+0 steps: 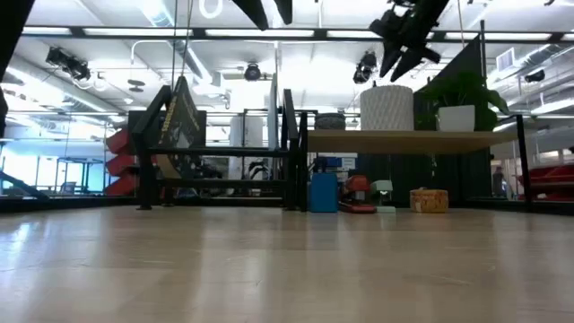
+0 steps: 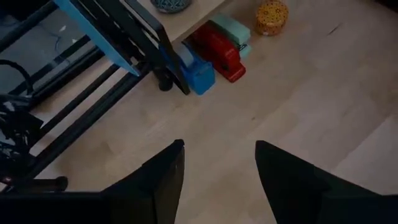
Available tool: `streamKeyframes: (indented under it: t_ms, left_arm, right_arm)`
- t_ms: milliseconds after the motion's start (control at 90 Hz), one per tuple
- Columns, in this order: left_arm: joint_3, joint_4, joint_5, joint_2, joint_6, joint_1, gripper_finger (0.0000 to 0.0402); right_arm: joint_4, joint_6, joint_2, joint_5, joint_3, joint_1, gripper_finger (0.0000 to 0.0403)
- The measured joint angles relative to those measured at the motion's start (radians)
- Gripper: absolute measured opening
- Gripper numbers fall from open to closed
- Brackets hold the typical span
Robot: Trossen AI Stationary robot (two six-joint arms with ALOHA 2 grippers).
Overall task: Stock shelves
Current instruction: Remove the purple pen from the white pen holder on the shelf
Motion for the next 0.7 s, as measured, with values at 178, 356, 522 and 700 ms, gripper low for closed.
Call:
streamKeyframes:
  t_ms: [178, 356, 522, 700]
  left_arm:
    - [0.0, 0.0, 0.0, 0.0, 0.0, 0.0, 0.0177]
    - [0.0, 0.002, 0.0, 0.0, 0.0, 0.0, 0.0177]
    - [0.0, 0.008, 0.0, 0.0, 0.0, -0.002, 0.0177]
    - [0.0, 0.028, 0.0, 0.0, 0.0, -0.002, 0.0177]
  right_arm:
    - [-0.117, -0.009, -0.015, 0.005, 0.0, -0.063, 0.0178]
    - [-0.099, -0.023, 0.006, -0.061, -0.01, -0.1, 0.0193]
    - [-0.096, -0.024, 0.032, -0.098, -0.01, -0.105, 0.0169]
    - [-0.054, -0.024, 0.034, -0.104, -0.01, -0.102, 0.0133]
